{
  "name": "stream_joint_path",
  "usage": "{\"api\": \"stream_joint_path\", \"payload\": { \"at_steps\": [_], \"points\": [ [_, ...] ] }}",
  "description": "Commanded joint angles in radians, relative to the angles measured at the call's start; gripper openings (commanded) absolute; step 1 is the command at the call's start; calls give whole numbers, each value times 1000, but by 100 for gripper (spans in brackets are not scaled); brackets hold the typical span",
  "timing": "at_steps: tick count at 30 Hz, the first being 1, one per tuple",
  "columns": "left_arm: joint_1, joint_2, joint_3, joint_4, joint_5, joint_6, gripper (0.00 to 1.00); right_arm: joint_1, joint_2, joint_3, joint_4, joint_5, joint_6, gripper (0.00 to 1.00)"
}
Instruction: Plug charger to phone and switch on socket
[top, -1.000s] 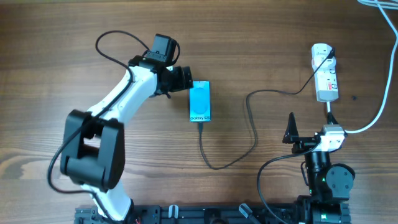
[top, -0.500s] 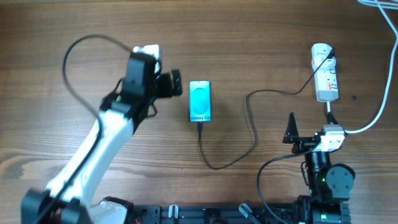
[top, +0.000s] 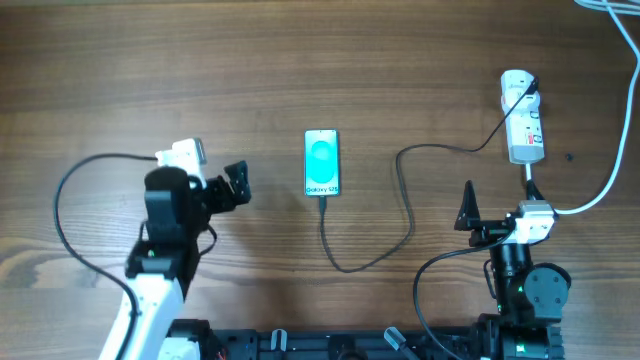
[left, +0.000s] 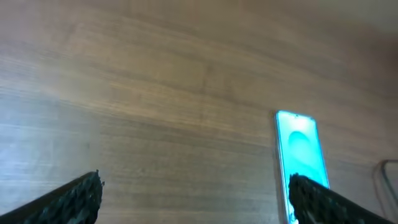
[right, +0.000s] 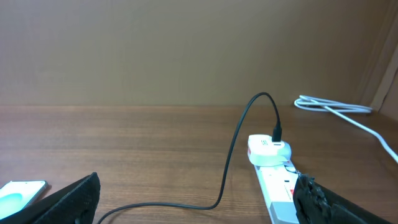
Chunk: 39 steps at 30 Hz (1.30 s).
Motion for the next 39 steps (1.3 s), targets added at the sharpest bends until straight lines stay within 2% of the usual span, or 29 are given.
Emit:
{"api": "stream_joint_path", "payload": {
  "at_steps": [1, 11, 20, 26, 33, 39],
  "points": [
    [6, -56, -127, 119, 45, 19, 100, 4, -12, -1, 2, 13, 11, 100],
    [39, -108, -288, 277, 94, 20, 100, 4, -12, -1, 2, 13, 11, 100],
    [48, -170, -378, 288, 106, 19, 100, 4, -12, -1, 2, 13, 11, 100],
    [50, -273, -385, 237, 105, 20, 100, 4, -12, -1, 2, 13, 11, 100],
    [54, -619, -385, -49, 52, 21, 100, 4, -12, -1, 2, 13, 11, 100],
    [56, -755, -385, -50, 47, 25, 100, 4, -11, -1, 2, 13, 11, 100]
  ]
}}
